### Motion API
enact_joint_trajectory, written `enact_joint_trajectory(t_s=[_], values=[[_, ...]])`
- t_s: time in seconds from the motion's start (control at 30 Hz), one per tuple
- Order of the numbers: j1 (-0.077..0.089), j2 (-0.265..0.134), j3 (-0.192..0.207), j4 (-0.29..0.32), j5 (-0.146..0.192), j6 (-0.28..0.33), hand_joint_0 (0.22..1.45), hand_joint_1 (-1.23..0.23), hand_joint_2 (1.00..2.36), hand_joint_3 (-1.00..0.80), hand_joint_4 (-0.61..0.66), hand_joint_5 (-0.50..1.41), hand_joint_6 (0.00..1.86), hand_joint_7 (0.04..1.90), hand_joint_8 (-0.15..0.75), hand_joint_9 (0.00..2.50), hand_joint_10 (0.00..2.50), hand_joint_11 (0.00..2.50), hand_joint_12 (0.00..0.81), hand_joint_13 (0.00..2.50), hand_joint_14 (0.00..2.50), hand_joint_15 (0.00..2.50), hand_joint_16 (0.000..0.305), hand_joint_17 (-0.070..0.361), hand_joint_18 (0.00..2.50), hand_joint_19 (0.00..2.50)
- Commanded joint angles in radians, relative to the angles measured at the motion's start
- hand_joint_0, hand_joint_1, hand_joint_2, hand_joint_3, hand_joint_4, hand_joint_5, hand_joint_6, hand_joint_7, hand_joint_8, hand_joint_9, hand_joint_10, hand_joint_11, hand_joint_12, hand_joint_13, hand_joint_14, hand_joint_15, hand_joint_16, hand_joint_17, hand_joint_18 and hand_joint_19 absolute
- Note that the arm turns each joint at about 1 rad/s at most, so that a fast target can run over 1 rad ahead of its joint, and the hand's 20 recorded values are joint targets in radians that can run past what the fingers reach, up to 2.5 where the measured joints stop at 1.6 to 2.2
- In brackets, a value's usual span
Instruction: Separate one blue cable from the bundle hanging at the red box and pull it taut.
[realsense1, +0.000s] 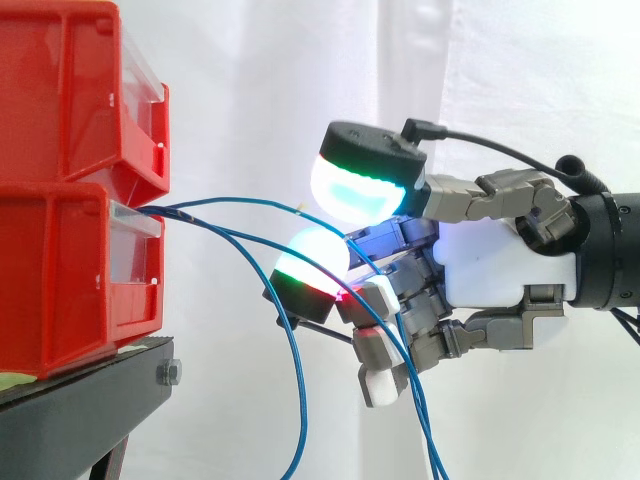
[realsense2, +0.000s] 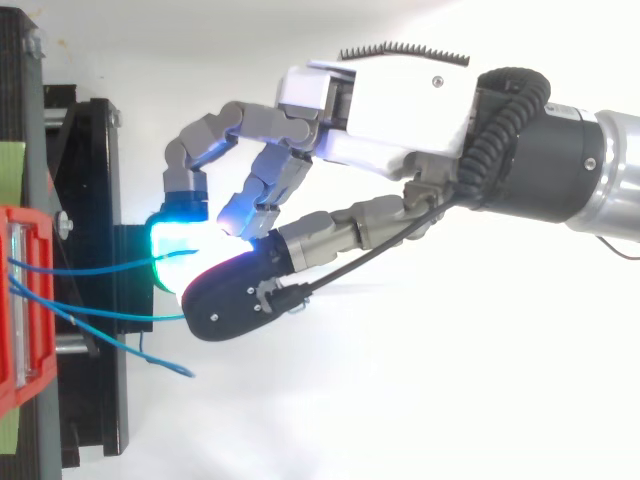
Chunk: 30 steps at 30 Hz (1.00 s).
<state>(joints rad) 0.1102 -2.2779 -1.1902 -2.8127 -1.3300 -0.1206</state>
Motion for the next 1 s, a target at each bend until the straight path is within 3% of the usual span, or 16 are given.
enact_joint_trajectory(t_s=[0.0, 0.13, 0.47, 0.67, 0.73, 0.97], values=[[-0.001, 0.0, 0.0, 0.001, 0.0, -0.001, 0.58, -0.57, 1.0, -0.5, 0.2, -0.19, 0.84, 1.04, 0.343, 1.05, 0.02, 0.99, 0.407, 1.07, 0.02, 0.73, 0.045, 0.102, 0.88, 0.64], [0.0, 0.0, 0.0, 0.001, 0.0, -0.001, 0.61, -0.44, 1.0, -0.44, 0.17, -0.18, 0.82, 1.06, 0.342, 1.07, 0.02, 0.96, 0.401, 1.07, 0.02, 0.73, 0.045, 0.101, 0.88, 0.66], [0.0, 0.0, 0.0, 0.002, 0.0, -0.001, 0.62, -0.58, 1.02, -0.08, 0.19, -0.16, 0.81, 1.03, 0.385, 1.11, 0.02, 0.99, 0.441, 1.13, 0.02, 0.71, 0.051, 0.115, 0.96, 0.59], [0.0, 0.0, 0.0, 0.002, 0.0, -0.001, 0.62, -0.64, 1.01, -0.03, 0.21, -0.16, 0.82, 1.05, 0.399, 1.12, 0.02, 1.0, 0.459, 1.13, 0.02, 0.7, 0.055, 0.123, 0.98, 0.57], [0.0, 0.0, 0.001, 0.002, 0.0, -0.001, 0.62, -0.75, 1.01, 0.0, 0.23, -0.17, 0.84, 1.07, 0.398, 1.11, 0.02, 1.0, 0.453, 1.13, 0.02, 0.7, 0.055, 0.124, 0.98, 0.56], [0.0, 0.0, 0.0, 0.002, 0.0, -0.001, 0.63, -0.76, 1.01, -0.07, 0.23, -0.17, 0.85, 1.07, 0.383, 1.09, 0.02, 1.0, 0.444, 1.11, 0.02, 0.71, 0.052, 0.117, 0.96, 0.57]])
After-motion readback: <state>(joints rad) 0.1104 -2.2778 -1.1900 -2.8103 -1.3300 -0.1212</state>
